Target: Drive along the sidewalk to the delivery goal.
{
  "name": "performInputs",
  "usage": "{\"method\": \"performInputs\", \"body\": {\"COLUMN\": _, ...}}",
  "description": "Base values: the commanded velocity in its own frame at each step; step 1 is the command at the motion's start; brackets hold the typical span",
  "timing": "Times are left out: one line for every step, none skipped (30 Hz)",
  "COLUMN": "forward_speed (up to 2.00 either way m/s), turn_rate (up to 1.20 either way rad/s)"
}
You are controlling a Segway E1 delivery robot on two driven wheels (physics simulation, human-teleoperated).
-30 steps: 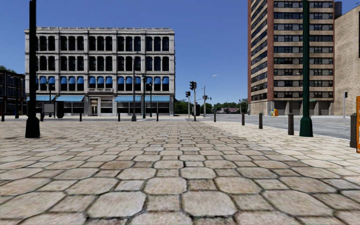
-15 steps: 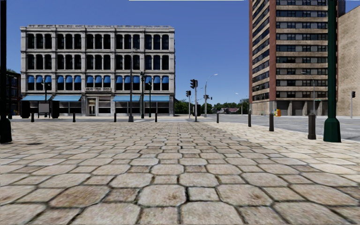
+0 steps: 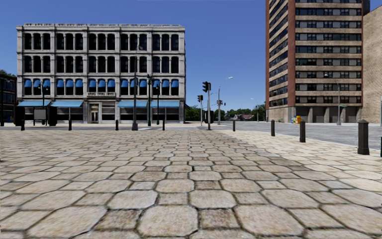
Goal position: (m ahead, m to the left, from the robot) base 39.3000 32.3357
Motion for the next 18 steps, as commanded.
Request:
{"method": "performInputs", "body": {"forward_speed": 2.0, "turn_rate": 0.0}}
{"method": "performInputs", "body": {"forward_speed": 2.0, "turn_rate": 0.0}}
{"method": "performInputs", "body": {"forward_speed": 2.0, "turn_rate": 0.0}}
{"method": "performInputs", "body": {"forward_speed": 2.0, "turn_rate": 0.01}}
{"method": "performInputs", "body": {"forward_speed": 2.0, "turn_rate": 0.03}}
{"method": "performInputs", "body": {"forward_speed": 2.0, "turn_rate": 0.03}}
{"method": "performInputs", "body": {"forward_speed": 2.0, "turn_rate": 0.07}}
{"method": "performInputs", "body": {"forward_speed": 2.0, "turn_rate": 0.11}}
{"method": "performInputs", "body": {"forward_speed": 2.0, "turn_rate": 0.17}}
{"method": "performInputs", "body": {"forward_speed": 2.0, "turn_rate": 0.19}}
{"method": "performInputs", "body": {"forward_speed": 2.0, "turn_rate": 0.19}}
{"method": "performInputs", "body": {"forward_speed": 2.0, "turn_rate": 0.2}}
{"method": "performInputs", "body": {"forward_speed": 2.0, "turn_rate": 0.2}}
{"method": "performInputs", "body": {"forward_speed": 2.0, "turn_rate": 0.23}}
{"method": "performInputs", "body": {"forward_speed": 2.0, "turn_rate": 0.24}}
{"method": "performInputs", "body": {"forward_speed": 2.0, "turn_rate": 0.24}}
{"method": "performInputs", "body": {"forward_speed": 2.0, "turn_rate": 0.24}}
{"method": "performInputs", "body": {"forward_speed": 2.0, "turn_rate": 0.24}}
